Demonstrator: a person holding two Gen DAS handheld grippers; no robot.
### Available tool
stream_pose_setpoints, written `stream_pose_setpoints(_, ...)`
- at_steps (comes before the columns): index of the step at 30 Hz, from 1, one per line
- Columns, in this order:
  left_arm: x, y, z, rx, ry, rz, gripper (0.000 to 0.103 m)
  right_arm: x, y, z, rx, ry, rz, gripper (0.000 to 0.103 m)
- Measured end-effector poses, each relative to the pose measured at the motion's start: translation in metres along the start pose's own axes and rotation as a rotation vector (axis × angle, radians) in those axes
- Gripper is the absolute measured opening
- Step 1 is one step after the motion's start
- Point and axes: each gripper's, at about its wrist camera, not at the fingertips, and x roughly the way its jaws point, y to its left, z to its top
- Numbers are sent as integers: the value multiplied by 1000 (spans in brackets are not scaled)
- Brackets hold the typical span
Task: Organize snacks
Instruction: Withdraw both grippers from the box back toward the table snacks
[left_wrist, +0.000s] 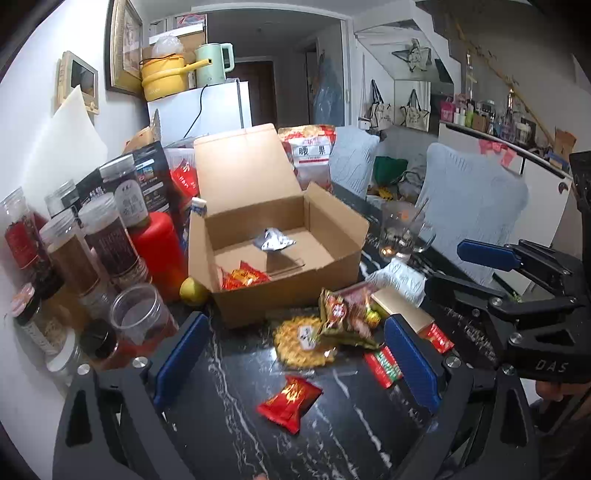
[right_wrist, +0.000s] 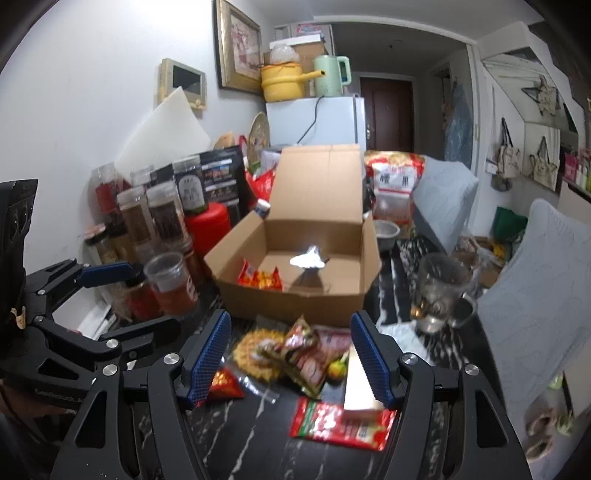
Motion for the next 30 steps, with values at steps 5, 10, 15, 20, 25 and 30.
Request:
stream_pose_setpoints(5,4,3,-15,-21,19,-28,97,5,6,-19,-4,21,2,68)
stream_pose_setpoints(10,14,4,-31,-44,59,-43,97,11,6,-36,6,36,1,68)
stream_pose_setpoints(15,32,6,-50,-86,118,-50,97,24,2,-54,41,77,16,68)
stream_pose_setpoints(20,50,7,-65,-131,171,-78,97,38,-4,-70,46,121,-17,68)
stream_pose_setpoints(25,68,8,-76,-157,204,-79,97,48,-12,-81,56,151,-29,68)
stream_pose_setpoints(30,89,18,-82,-184,242,-93,97,58,-21,-90,86,183,-24,68)
